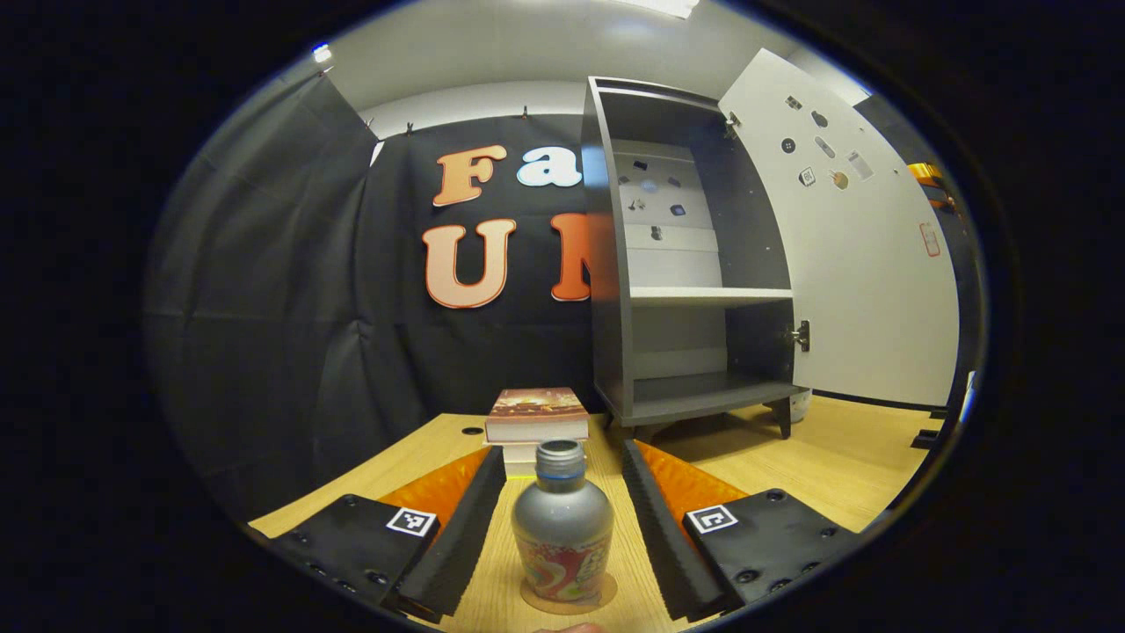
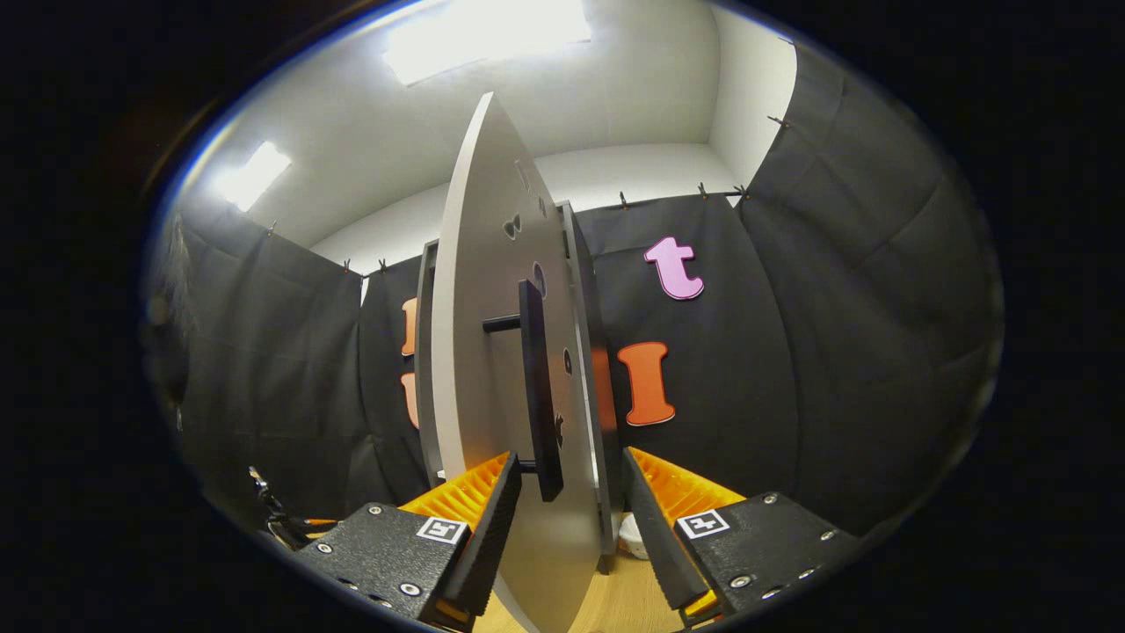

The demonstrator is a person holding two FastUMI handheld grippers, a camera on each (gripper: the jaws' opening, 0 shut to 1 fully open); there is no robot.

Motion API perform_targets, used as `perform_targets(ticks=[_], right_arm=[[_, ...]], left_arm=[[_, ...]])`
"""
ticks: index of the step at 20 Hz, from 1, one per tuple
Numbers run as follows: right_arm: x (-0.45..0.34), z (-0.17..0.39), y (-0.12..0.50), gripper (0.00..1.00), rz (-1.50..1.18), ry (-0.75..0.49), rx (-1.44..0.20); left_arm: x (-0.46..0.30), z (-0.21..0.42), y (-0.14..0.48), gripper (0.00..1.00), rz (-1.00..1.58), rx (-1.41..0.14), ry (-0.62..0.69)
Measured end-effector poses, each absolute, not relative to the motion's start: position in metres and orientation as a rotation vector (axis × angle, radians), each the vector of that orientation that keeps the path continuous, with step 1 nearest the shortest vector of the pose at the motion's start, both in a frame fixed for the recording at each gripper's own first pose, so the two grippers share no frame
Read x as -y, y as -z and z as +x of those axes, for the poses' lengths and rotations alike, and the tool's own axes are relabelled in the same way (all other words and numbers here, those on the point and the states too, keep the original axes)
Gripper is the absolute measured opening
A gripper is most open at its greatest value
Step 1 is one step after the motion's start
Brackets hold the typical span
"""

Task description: Open the cabinet door with the right hand, grasp the bottle in the cabinet with the left hand and place it on the coaster, then close the cabinet door with the right hand.

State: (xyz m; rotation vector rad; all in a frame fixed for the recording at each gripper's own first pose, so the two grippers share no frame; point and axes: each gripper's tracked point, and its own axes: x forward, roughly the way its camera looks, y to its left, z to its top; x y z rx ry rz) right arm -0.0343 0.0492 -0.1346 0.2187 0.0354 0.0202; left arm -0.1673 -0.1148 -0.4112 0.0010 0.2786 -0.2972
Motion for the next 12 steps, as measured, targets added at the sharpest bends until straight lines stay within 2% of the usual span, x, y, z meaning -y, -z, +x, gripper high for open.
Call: perform_targets(ticks=[11,12], right_arm=[[-0.03,-0.039,0.112,0.75,0.214,-0.027,0.015],[-0.031,-0.038,0.113,0.8,0.217,-0.034,0.001]], left_arm=[[0.128,-0.134,0.364,0.87,0.03,-0.249,0.294],[0.13,-0.13,0.36,0.88,0.024,-0.247,0.296]])
